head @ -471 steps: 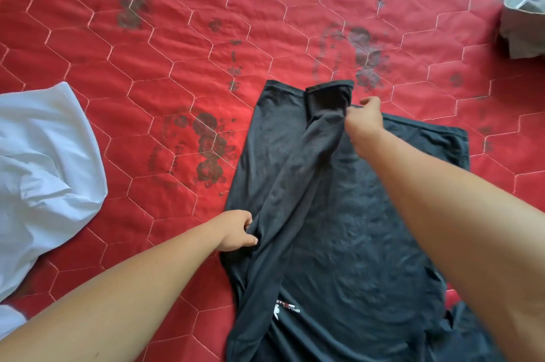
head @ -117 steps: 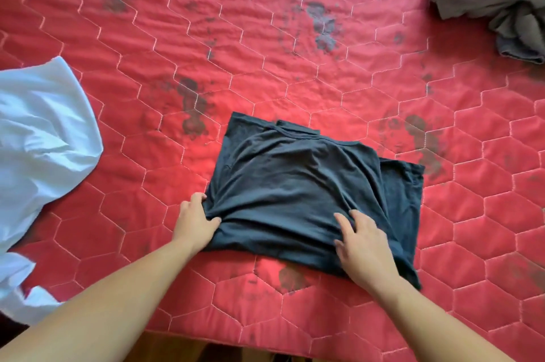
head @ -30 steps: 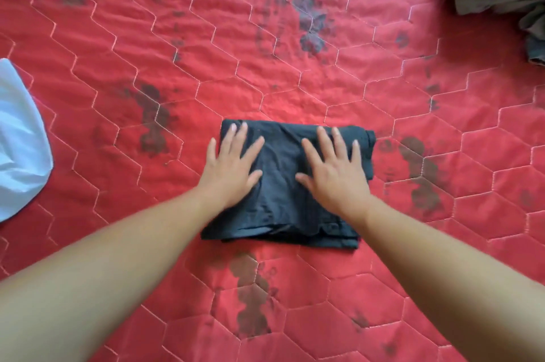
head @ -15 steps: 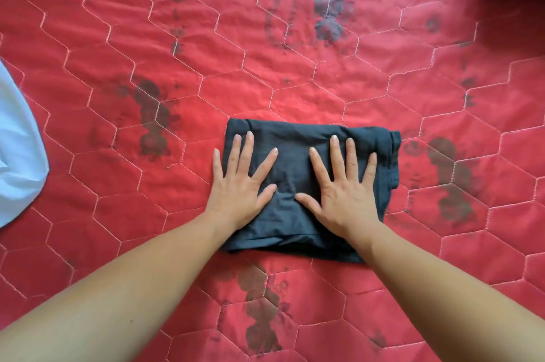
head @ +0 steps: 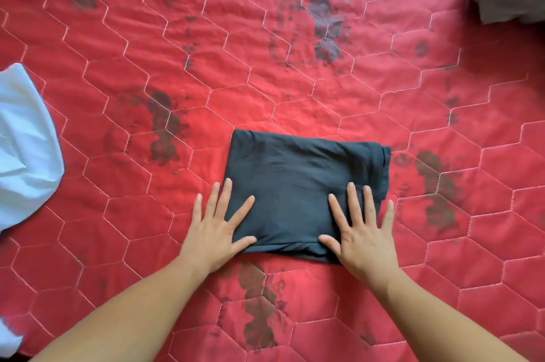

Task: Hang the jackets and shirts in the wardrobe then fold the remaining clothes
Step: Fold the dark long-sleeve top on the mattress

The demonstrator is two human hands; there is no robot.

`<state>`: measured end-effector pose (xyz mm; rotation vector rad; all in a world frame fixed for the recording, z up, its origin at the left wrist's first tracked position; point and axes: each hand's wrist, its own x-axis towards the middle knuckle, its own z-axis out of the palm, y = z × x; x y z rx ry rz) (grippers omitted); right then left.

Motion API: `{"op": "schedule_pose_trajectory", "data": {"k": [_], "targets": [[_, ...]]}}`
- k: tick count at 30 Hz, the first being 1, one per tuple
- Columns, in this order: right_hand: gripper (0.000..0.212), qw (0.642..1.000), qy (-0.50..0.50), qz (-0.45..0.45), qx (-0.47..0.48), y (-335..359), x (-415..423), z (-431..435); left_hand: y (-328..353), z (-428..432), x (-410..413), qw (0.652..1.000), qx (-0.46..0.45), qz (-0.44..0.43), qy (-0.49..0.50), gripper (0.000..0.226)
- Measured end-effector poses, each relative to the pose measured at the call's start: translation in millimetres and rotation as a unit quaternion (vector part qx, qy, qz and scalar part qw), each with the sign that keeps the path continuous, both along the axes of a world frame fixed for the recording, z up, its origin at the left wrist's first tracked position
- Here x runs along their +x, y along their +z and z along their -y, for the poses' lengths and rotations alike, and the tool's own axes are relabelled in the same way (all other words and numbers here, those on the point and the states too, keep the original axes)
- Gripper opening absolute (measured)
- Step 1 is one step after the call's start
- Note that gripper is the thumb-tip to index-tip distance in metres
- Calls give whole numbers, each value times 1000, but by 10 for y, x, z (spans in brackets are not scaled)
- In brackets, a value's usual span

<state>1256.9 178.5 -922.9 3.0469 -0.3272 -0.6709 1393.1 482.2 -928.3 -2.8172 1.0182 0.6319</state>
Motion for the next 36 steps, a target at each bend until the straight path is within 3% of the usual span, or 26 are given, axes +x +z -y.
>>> {"op": "schedule_pose_trajectory", "data": {"k": [3, 5, 6, 7, 9, 11, 12, 14, 16, 22, 27, 30, 32, 36], "targets": [[84, 999, -36, 3, 37, -38, -28, -44, 26, -1, 7, 1000, 2, -15, 8, 83], [75, 985, -111, 83, 108, 36, 67, -91, 118, 71, 33, 996, -50, -50, 55, 79], [74, 961, -182, 141, 152, 100, 141, -99, 169, 121, 67, 987, -92, -70, 113, 78], [78, 925, -268, 189, 190, 172, 231, -92, 213, 182, 122, 968, -144, -91, 182, 76], [91, 820, -456, 234, 254, 265, 401, -19, 242, 315, 293, 907, -252, -121, 315, 67], [88, 706, -602, 206, 310, 262, 508, 96, 298, 453, 487, 846, -304, -166, 406, 55], [79, 666, -642, 183, 334, 271, 549, 147, 333, 501, 573, 825, -310, -193, 431, 51], [55, 624, -671, 125, 381, 292, 609, 245, 363, 548, 689, 794, -318, -265, 445, 45], [34, 598, -668, 72, 437, 344, 655, 294, 415, 575, 751, 789, -308, -325, 420, 43], [16, 641, -599, 54, 478, 612, 704, 229, 713, 612, 828, 825, -267, -347, 357, 32], [21, 770, -463, 95, 429, 1144, 765, 154, 1252, 672, 900, 857, -265, -329, 295, 36], [25, 797, -436, 123, 400, 1657, 895, 166, 1728, 760, 990, 865, -272, -311, 285, 40], [37, 816, -414, 151, 375, 2181, 1017, 169, 2186, 804, 1088, 868, -280, -300, 280, 39], [94, 857, -351, 167, 338, 3227, 1227, 154, 3124, 897, 1275, 856, -286, -327, 279, 38]]}}
